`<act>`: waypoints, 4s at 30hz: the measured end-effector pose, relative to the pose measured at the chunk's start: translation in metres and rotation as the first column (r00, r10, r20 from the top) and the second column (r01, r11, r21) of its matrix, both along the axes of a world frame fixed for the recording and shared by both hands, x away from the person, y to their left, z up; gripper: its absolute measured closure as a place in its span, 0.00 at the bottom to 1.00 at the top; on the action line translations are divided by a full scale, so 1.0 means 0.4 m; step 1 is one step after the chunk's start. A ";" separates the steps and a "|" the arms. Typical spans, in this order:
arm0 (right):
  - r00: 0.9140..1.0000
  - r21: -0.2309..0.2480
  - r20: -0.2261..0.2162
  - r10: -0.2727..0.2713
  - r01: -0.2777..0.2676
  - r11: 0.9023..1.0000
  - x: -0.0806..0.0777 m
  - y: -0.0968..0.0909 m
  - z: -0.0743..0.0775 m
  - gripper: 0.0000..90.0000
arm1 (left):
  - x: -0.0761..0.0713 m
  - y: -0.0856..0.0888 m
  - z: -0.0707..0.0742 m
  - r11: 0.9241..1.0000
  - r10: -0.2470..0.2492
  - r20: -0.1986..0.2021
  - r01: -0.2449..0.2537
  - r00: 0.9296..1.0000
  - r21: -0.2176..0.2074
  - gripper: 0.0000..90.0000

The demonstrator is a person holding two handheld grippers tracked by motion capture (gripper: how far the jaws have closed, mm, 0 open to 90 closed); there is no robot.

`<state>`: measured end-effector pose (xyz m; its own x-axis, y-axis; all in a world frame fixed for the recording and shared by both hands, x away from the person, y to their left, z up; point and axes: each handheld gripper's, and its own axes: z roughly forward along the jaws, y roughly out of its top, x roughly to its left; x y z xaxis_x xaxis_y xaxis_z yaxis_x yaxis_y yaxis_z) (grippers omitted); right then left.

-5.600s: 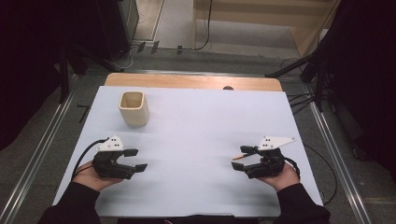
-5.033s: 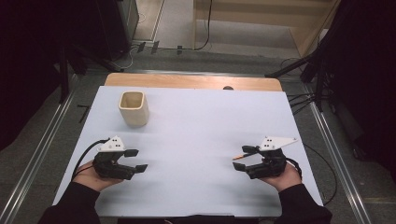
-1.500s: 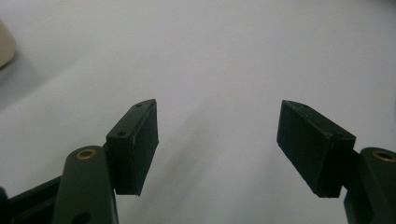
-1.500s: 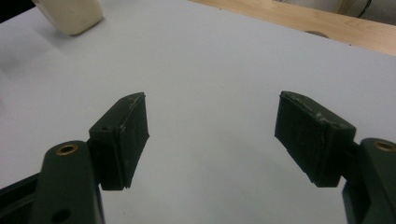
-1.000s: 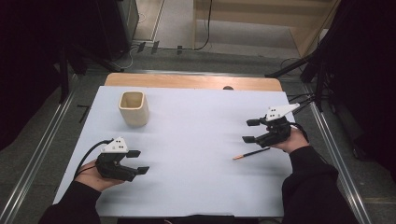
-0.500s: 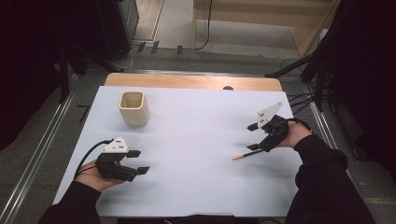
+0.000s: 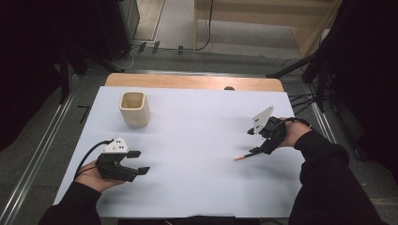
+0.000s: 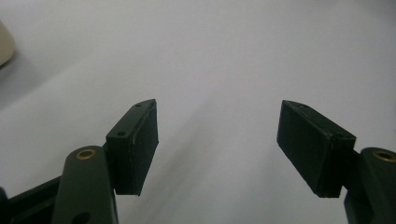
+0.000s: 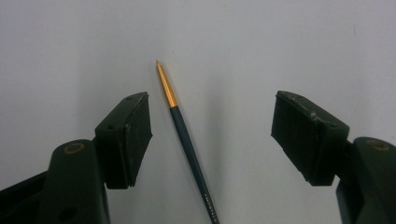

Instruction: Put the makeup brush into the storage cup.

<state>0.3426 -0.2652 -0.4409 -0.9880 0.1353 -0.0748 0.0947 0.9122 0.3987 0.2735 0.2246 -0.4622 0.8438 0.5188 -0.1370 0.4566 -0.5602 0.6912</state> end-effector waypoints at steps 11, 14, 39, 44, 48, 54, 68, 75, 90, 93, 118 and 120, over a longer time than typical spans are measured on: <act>0.998 -0.082 -0.019 0.052 -0.053 0.995 -0.004 0.006 -0.016 0.32 | 0.001 0.001 -0.001 1.000 0.001 0.000 -0.001 1.000 0.005 0.34; 0.998 -0.105 -0.020 0.056 -0.058 0.993 -0.004 0.007 -0.020 0.32 | 0.002 0.001 -0.001 1.000 0.000 0.001 0.000 1.000 0.004 0.34; 0.999 -0.178 -0.007 0.039 -0.039 0.983 -0.008 -0.010 -0.057 0.33 | 0.003 0.003 -0.002 1.000 0.009 -0.001 -0.009 1.000 0.010 0.34; 0.999 -0.172 -0.009 0.034 -0.035 0.984 -0.009 -0.016 -0.073 0.34 | 0.004 0.003 -0.003 1.000 0.010 -0.001 -0.009 1.000 0.013 0.34; 0.999 -0.187 -0.008 0.034 -0.035 0.982 -0.011 -0.020 -0.089 0.37 | 0.003 0.003 -0.003 1.000 0.007 -0.001 -0.007 1.000 0.017 0.34; 1.000 -0.215 -0.015 0.025 -0.027 0.976 -0.007 -0.020 -0.110 0.37 | 0.003 0.003 -0.003 1.000 0.010 -0.004 -0.010 1.000 0.016 0.34; 0.996 -0.239 -0.078 0.034 -0.052 0.970 0.001 -0.008 -0.122 0.54 | 0.003 0.001 -0.005 1.000 0.007 -0.004 -0.007 1.000 0.018 0.34; 0.994 -0.265 -0.083 0.069 -0.088 0.960 0.011 0.005 -0.119 0.63 | 0.003 0.001 -0.004 1.000 0.008 0.000 -0.008 1.000 0.020 0.34; 0.989 -0.292 -0.099 0.110 -0.134 0.947 0.014 0.022 -0.115 0.91 | 0.002 0.001 -0.004 1.000 0.007 0.001 -0.007 1.000 0.020 0.34; 0.989 -0.297 -0.103 0.109 -0.135 0.945 0.014 0.024 -0.114 0.93 | 0.002 0.001 -0.004 1.000 0.007 0.000 -0.007 1.000 0.020 0.34; 0.996 -0.204 -0.092 -0.009 -0.010 0.979 0.004 0.006 -0.065 0.94 | 0.001 0.002 -0.001 1.000 0.004 0.003 -0.004 1.000 0.016 0.34; 0.994 -0.202 -0.102 -0.033 0.012 0.979 0.000 0.005 -0.061 0.94 | 0.001 0.002 -0.001 1.000 0.005 0.001 -0.005 1.000 0.017 0.34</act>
<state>0.3428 -0.2633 -0.4653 -0.9887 0.1500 0.0006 0.1472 0.9699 0.1942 0.2740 0.2253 -0.4626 0.8414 0.5253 -0.1271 0.4585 -0.5694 0.6823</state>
